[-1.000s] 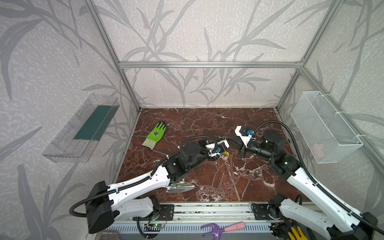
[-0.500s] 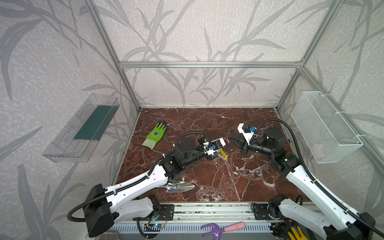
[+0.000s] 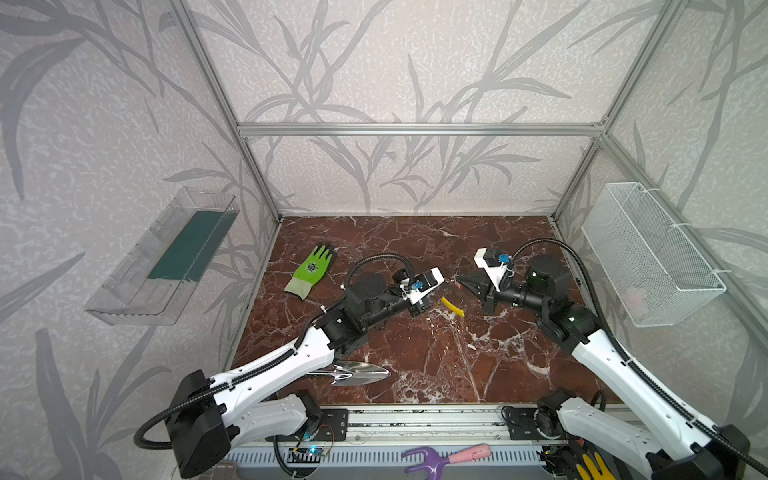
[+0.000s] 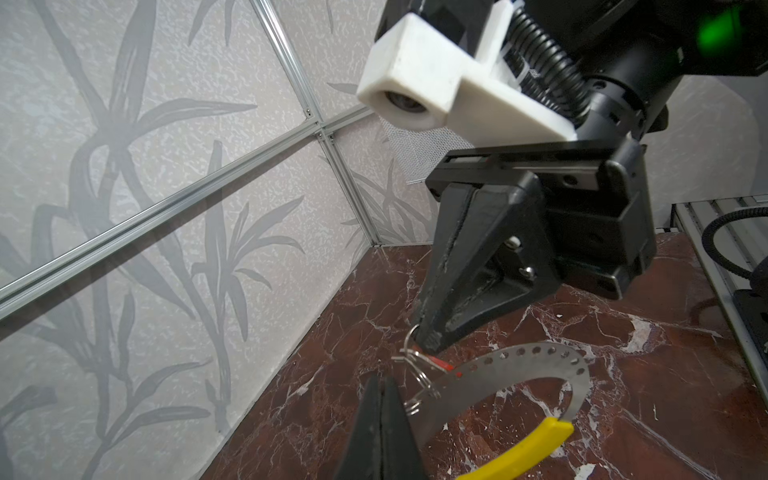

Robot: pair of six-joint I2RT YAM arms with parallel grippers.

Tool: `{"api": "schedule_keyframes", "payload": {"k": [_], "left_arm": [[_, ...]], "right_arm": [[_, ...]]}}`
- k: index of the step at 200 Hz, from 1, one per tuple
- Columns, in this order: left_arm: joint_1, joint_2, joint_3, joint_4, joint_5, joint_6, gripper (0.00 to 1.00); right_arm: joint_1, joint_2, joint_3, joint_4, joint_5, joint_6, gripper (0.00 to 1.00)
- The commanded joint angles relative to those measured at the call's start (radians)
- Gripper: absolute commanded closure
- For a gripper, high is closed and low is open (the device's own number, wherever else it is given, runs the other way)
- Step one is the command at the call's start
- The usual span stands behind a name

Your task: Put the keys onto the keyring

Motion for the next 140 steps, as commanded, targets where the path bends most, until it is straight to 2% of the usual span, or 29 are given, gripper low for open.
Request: {"api": "schedule_keyframes", "payload": {"k": [1, 27, 50, 140], "left_arm": [[0.002, 0.019, 0.050, -0.083, 0.020, -0.028, 0.87], [0.003, 0.040, 0.067, -0.133, 0.034, -0.061, 0.76], [0.002, 0.056, 0.089, -0.168, 0.043, -0.080, 0.71], [-0.017, 0.115, 0.153, -0.233, 0.057, -0.130, 0.70]], "right_arm": [[-0.003, 0.007, 0.025, -0.008, -0.010, -0.024, 1.00], [-0.003, 0.009, 0.028, -0.014, -0.005, -0.032, 1.00], [-0.004, 0.013, 0.035, -0.025, -0.004, -0.039, 1.00], [-0.003, 0.030, 0.049, -0.031, 0.014, -0.039, 1.00]]}}
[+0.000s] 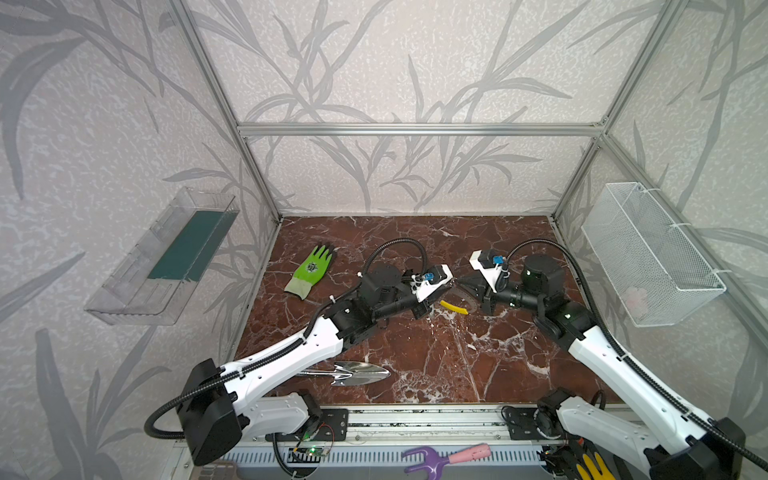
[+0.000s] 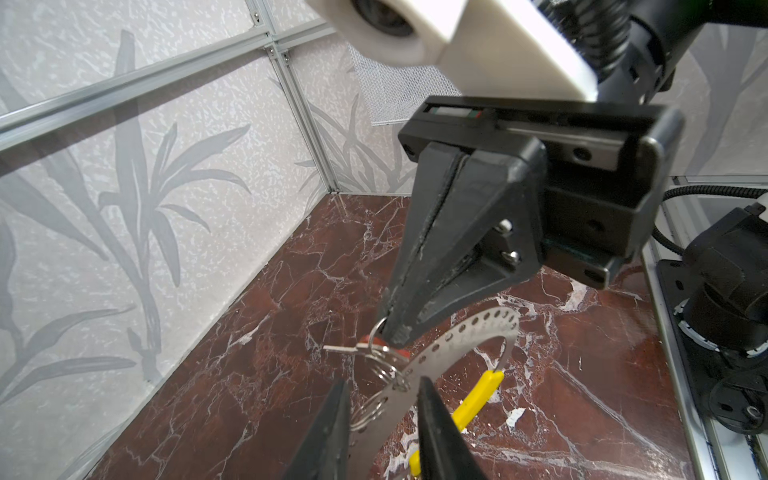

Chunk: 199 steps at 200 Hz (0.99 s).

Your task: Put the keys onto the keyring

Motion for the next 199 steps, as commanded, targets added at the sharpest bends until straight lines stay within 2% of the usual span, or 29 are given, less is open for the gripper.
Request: {"api": "schedule_keyframes", "payload": {"k": [1, 79, 199], "left_arm": [[-0.010, 0.022, 0.042, -0.032, 0.011, -0.028, 0.70], [-0.028, 0.070, 0.075, -0.032, -0.086, -0.080, 0.71], [-0.041, 0.102, 0.096, -0.014, -0.128, -0.092, 0.81]], "right_arm": [[-0.003, 0.003, 0.047, 0.005, 0.006, -0.005, 1.00], [-0.003, 0.013, 0.056, -0.003, 0.014, -0.004, 1.00], [-0.002, 0.007, 0.052, -0.011, 0.016, -0.003, 1.00]]}}
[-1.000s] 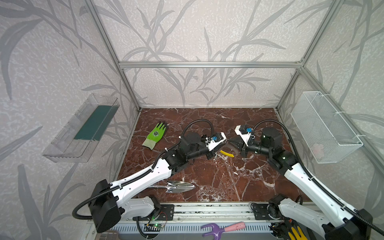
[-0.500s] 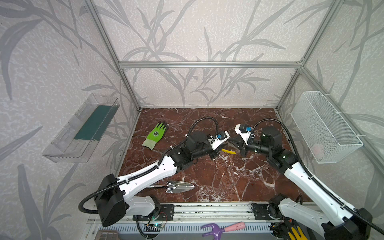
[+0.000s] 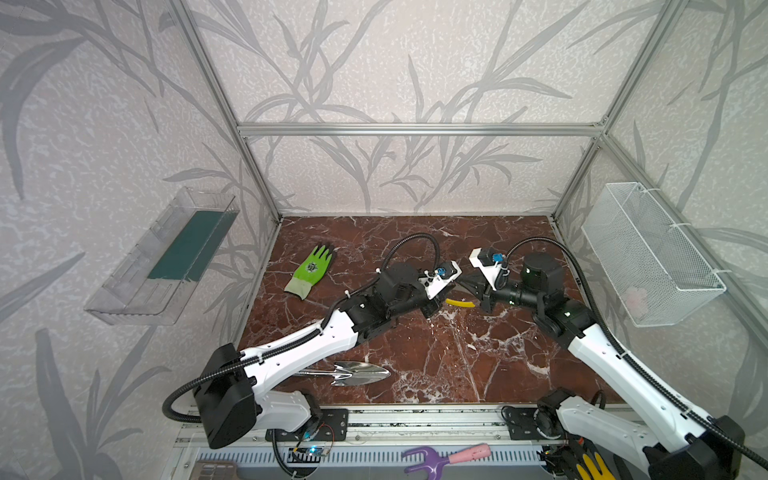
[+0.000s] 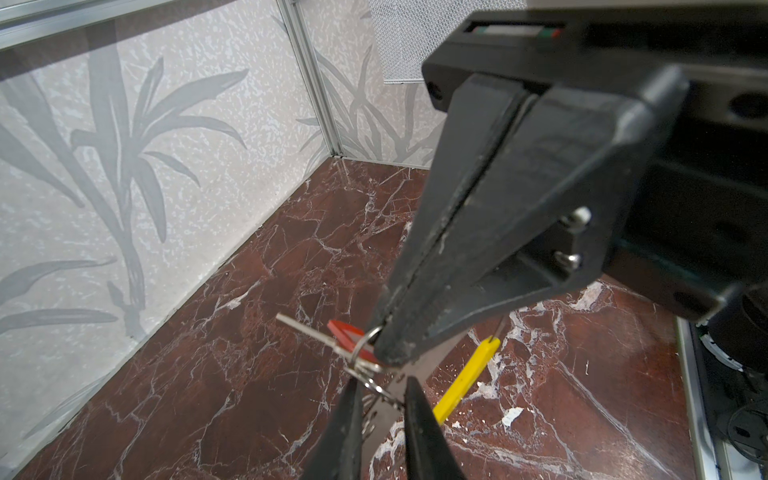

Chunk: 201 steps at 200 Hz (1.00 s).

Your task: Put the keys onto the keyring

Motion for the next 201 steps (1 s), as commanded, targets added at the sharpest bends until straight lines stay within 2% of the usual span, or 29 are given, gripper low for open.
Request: {"api": "schedule_keyframes", "payload": {"k": [1, 48, 141, 201], "left_arm": [[-0.006, 0.002, 0.035, 0.024, -0.019, -0.021, 0.81], [-0.007, 0.011, 0.042, 0.029, -0.021, -0.025, 0.81], [-0.007, 0.000, 0.018, 0.070, -0.036, -0.004, 1.00], [-0.007, -0.031, -0.026, 0.145, -0.025, 0.046, 1.00]], "right_arm": [[-0.002, -0.006, 0.033, -0.003, 0.000, -0.002, 1.00], [-0.002, -0.004, 0.032, -0.001, 0.007, -0.002, 1.00], [0.000, -0.004, 0.027, 0.002, 0.020, -0.004, 1.00], [-0.004, 0.009, 0.032, -0.004, 0.051, 0.023, 1.00]]}}
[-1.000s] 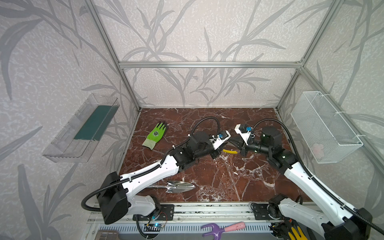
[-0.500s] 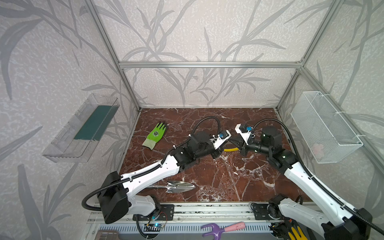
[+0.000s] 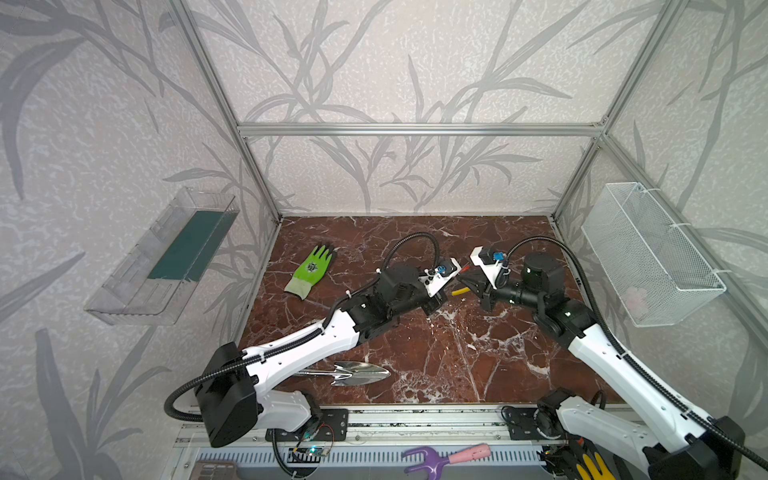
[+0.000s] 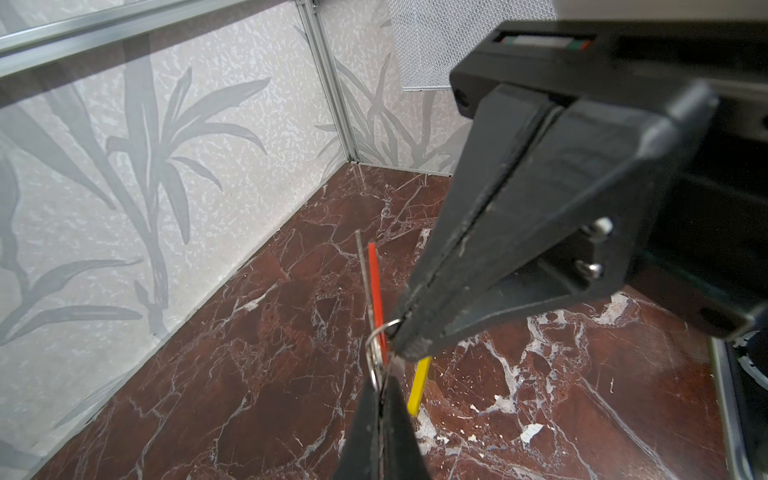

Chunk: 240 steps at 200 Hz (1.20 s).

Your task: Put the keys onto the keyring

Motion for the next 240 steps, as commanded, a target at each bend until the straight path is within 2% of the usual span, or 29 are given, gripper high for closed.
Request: {"api": "schedule_keyframes", "payload": {"k": [1, 51, 97, 133, 177, 209, 240], "left_arm": [[-0.004, -0.035, -0.013, 0.097, 0.020, 0.038, 1.00], [-0.004, -0.053, -0.006, 0.039, 0.115, 0.166, 1.00], [0.000, -0.072, 0.008, -0.030, 0.185, 0.233, 1.00], [0.007, -0.089, 0.007, -0.061, 0.206, 0.243, 1.00], [0.020, -0.115, -0.012, -0.050, 0.228, 0.225, 1.00], [0.033, -0.145, -0.039, -0.028, 0.259, 0.217, 1.00], [0.050, -0.163, -0.052, -0.038, 0.305, 0.216, 1.00]], "right_arm": [[-0.003, 0.010, 0.032, -0.008, 0.017, 0.015, 1.00], [-0.016, 0.040, 0.090, -0.104, 0.014, -0.042, 1.00], [-0.027, 0.057, 0.118, -0.136, 0.007, -0.008, 1.00], [-0.033, 0.054, 0.150, -0.190, 0.037, -0.012, 0.78], [-0.033, 0.033, 0.153, -0.232, 0.029, -0.038, 0.73], [-0.046, -0.025, 0.125, -0.244, -0.017, -0.108, 0.63], [-0.062, -0.083, 0.109, -0.270, -0.002, -0.179, 0.58]]}}
